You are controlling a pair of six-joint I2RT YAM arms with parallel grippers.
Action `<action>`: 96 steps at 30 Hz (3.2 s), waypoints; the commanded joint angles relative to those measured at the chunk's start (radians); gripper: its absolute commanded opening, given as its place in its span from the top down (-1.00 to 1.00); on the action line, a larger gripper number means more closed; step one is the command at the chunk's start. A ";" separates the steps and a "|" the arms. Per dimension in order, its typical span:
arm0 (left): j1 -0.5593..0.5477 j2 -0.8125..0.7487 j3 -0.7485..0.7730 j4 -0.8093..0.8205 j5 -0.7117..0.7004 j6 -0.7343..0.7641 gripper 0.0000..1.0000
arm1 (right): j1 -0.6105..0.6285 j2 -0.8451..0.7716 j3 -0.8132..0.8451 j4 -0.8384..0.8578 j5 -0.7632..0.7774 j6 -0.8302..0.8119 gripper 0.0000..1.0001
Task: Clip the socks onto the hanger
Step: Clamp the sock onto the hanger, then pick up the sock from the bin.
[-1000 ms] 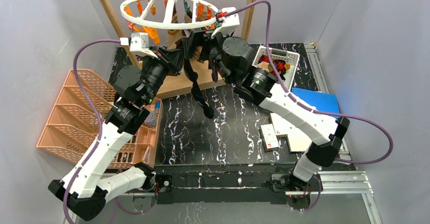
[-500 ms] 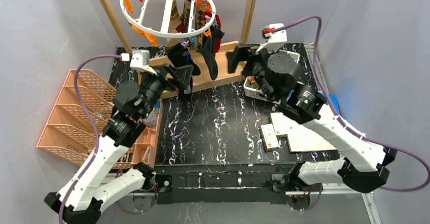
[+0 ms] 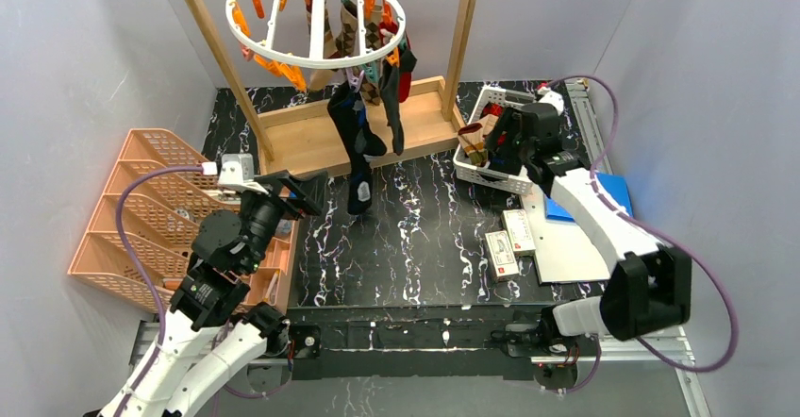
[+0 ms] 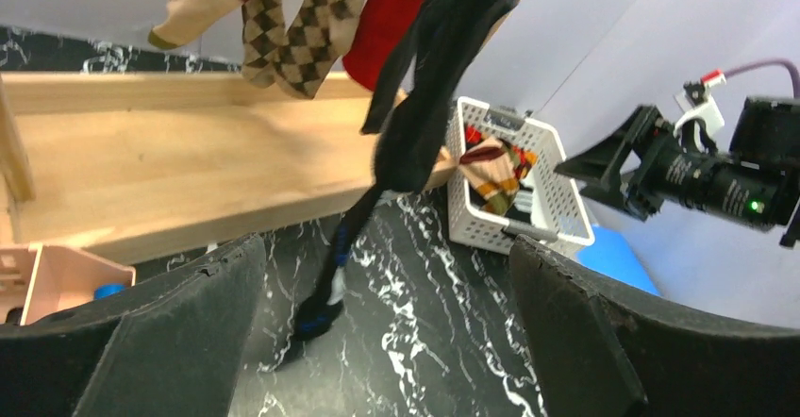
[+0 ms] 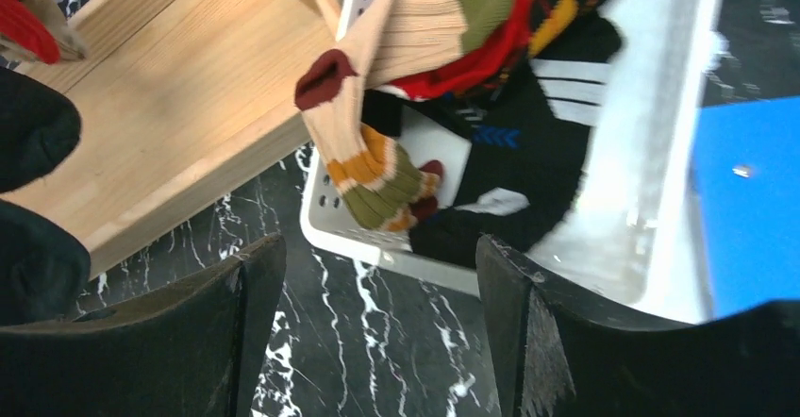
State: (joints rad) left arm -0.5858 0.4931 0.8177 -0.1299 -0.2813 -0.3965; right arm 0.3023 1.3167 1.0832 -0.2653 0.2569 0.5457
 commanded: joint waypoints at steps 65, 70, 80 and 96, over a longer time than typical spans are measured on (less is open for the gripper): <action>-0.011 0.191 -0.123 0.471 0.803 0.537 -0.97 | 0.183 -0.203 0.162 0.023 -1.039 0.482 0.97; -0.060 0.211 -0.128 0.483 0.707 0.799 -0.97 | 0.183 -0.193 0.082 0.195 -1.029 0.671 0.97; -0.264 0.309 -0.083 0.474 0.552 1.112 -0.97 | 0.185 -0.139 0.058 0.311 -1.024 0.798 0.97; -0.419 0.462 -0.027 0.639 0.357 1.257 -0.34 | 0.213 -0.135 0.046 0.308 -1.031 0.812 0.97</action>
State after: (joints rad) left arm -0.9836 0.9325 0.7403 0.4492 0.1371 0.8265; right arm 0.5064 1.1858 1.1328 -0.0116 -0.7509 1.3445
